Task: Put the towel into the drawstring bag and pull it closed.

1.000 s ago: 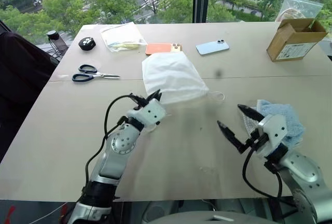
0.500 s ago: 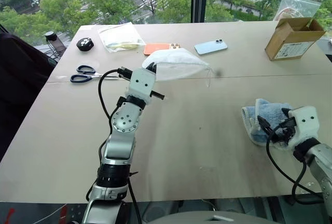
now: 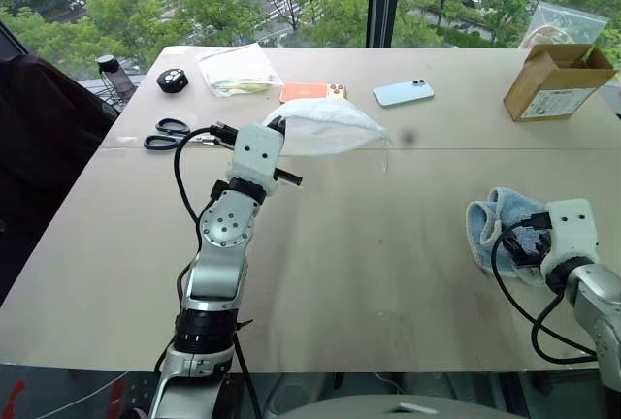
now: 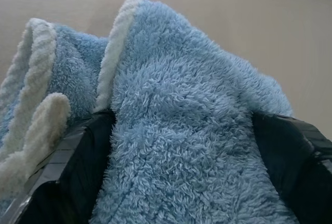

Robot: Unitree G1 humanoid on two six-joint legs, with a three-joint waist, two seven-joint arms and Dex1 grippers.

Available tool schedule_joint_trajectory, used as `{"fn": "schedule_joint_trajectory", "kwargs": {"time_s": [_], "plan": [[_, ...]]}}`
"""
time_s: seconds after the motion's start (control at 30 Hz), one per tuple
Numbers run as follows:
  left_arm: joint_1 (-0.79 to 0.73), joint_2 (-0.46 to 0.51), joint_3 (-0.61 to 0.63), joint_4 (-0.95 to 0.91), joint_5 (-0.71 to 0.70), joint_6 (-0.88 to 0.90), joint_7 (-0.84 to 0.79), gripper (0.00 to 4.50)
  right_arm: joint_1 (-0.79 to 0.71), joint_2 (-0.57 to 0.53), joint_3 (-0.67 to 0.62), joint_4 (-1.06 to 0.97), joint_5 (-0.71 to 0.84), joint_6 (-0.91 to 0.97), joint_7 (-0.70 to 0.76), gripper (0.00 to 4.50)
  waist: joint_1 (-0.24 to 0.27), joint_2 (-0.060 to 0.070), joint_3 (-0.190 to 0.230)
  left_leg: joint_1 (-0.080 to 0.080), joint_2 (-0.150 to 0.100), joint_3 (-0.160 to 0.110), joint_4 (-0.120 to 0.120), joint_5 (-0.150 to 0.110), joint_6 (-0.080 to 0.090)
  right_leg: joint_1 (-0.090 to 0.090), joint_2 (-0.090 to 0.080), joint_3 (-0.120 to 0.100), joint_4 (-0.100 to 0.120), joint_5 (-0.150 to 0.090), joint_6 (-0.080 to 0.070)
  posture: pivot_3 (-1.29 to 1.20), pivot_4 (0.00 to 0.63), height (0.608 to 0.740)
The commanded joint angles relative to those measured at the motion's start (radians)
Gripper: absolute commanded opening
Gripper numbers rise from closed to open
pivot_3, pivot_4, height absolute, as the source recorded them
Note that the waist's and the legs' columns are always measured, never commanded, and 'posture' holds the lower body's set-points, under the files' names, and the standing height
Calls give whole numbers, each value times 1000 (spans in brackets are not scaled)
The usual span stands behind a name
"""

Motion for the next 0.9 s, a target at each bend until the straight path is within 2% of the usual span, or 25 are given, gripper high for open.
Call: {"fn": "schedule_joint_trajectory", "kwargs": {"time_s": [0.03, 0.07, 0.1, 0.4, 0.43, 0.6, 0.7, 0.73, 0.83, 0.9], "plan": [[-29, 4, 4, -14, -8, -16, 5, 48, 42, 19, -3, 43, 46, 245, 15, 4500, 8, -3, -2, 1, 0, -1, 0, 0, 0, 1, 0, -1, 0, 0, 0, 0, 150, 736], [-30, 4, 4, -13, -8, -16, 5, 48, 40, 25, -5, 36, 59, 275, 19, 4500, 13, -6, -4, 1, 0, -1, 0, 0, 0, 1, 0, -1, -1, 0, 0, 0, 150, 736], [-32, 3, 3, -12, -9, -16, 6, 0, 41, 30, -5, 28, 70, 296, 23, 3880, 15, -8, -5, 1, 0, -2, 0, -1, 1, 1, 0, -2, -1, 0, 0, 0, 150, 736], [-55, -5, 3, -5, -24, -3, 7, 0, 47, 40, 10, -5, 111, 362, 43, 176, 26, -16, -10, 1, 0, -2, -1, -3, -3, 2, 0, -3, -3, 0, 0, 0, 150, 736], [-57, -7, 2, -2, -27, -2, 5, 0, 47, 40, 9, -7, 114, 363, 47, 29, 27, -16, -10, 1, 0, -2, -1, -3, -3, 2, 0, -3, -3, 0, 0, 0, 150, 736], [-65, -23, -10, 4, -56, 10, -14, 0, -36, 94, -26, -50, 200, 320, 98, 29, 23, -17, -11, 1, 0, -2, -1, -4, -3, 3, 0, -3, -3, 0, 0, 0, 150, 736], [-66, -38, -21, 3, -80, 24, -29, 0, -175, 182, -89, -120, 376, 363, 175, 29, -5, -13, -7, 2, 3, 1, -2, -5, 1, 2, 0, -2, -2, 0, 0, 0, 150, 736], [-67, -45, -23, 2, -89, 31, -34, 0, -225, 213, -110, -145, 448, 395, 194, 29, -22, -7, -3, 1, 4, 2, -2, -6, 1, 1, 0, -2, -2, 0, 0, 0, 150, 736], [-70, -57, -31, -2, -111, 44, -49, 0, -344, 282, -161, -181, 631, 493, 215, 29, -40, 4, 4, 1, 8, 7, -2, -5, 2, -2, -1, -4, -2, 2, -2, 0, 150, 736], [-68, -60, -38, -4, -119, 49, -56, 0, -402, 304, -175, -182, 717, 531, 203, 29, -48, 5, 5, -2, 8, 6, -2, -5, 1, -6, -1, -4, 0, 3, -2, 0, 150, 736]]}}
